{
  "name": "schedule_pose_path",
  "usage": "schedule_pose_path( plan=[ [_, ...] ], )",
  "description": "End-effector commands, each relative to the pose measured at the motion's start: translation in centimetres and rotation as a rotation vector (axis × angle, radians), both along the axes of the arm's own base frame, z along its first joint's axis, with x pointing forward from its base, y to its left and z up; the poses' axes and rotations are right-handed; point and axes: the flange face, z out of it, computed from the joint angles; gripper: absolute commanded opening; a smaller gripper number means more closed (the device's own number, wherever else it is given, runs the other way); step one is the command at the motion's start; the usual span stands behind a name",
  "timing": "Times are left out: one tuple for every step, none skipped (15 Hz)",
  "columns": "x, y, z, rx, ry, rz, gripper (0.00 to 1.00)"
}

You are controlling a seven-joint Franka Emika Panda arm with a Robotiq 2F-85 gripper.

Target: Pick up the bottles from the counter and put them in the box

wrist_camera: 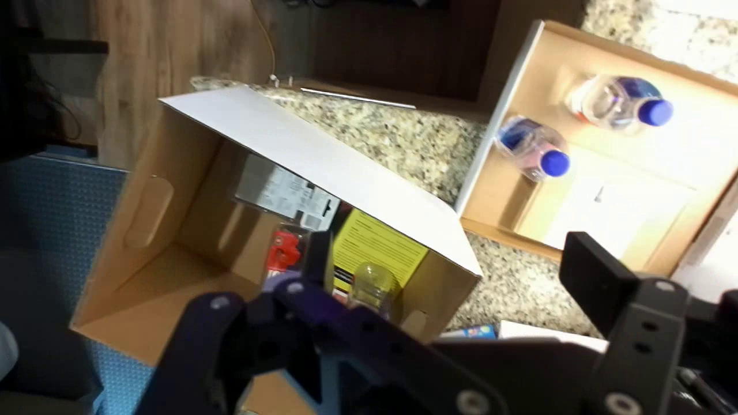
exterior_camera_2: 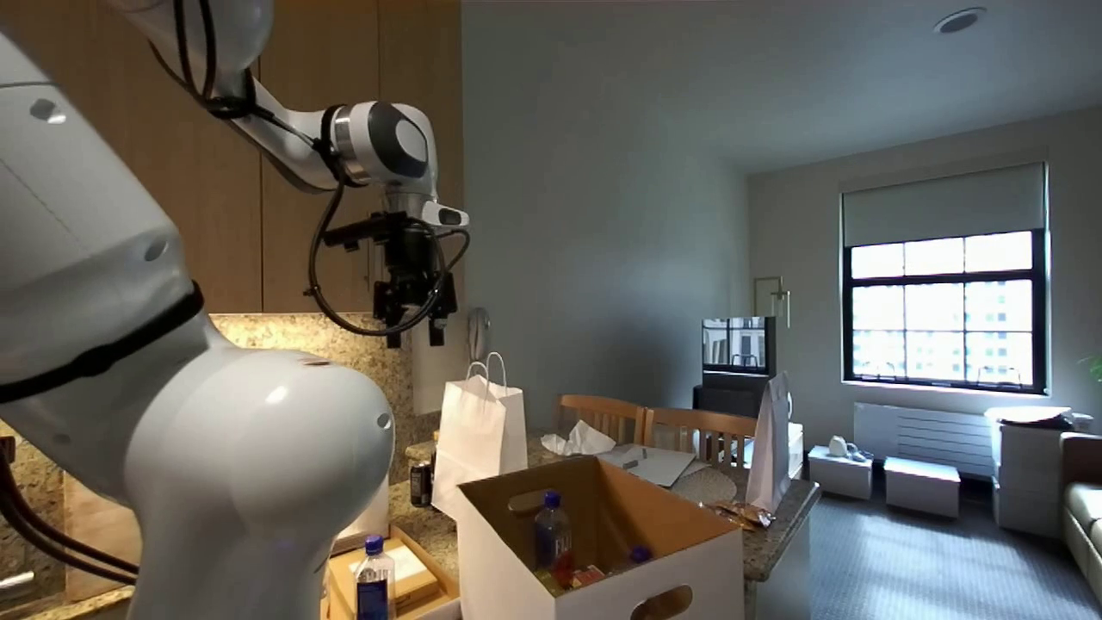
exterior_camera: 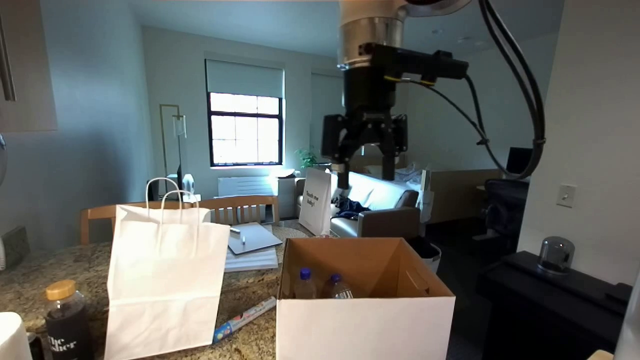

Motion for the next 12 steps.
schedule_pose_path(
  plan=[
    [1.0,6.5,-2.6,0.062,-0.013,-0.033,1.00],
    [1.0,7.8,-3.6,0.069,-0.019,-0.044,1.00],
    [0.8,9.3,-5.2,0.068,-0.013,-0.070,1.00],
    [0.3,10.8,-6.8,0.038,-0.026,-0.079,1.00],
    [-0.2,12.0,-8.4,0.019,-0.029,-0.095,1.00],
    [-0.5,13.0,-9.8,0.006,-0.016,-0.108,1.00],
    [-0.9,13.8,-11.2,-0.006,0.009,-0.118,1.00],
    [-1.2,14.4,-12.6,-0.021,0.036,-0.123,1.00],
    [-1.7,15.0,-14.1,-0.030,0.064,-0.126,1.00],
    [-1.9,15.3,-15.4,-0.053,0.082,-0.135,1.00],
    [-2.0,15.4,-16.8,-0.064,0.107,-0.148,1.00],
    [-2.0,15.5,-17.8,-0.069,0.127,-0.156,1.00]
  ],
)
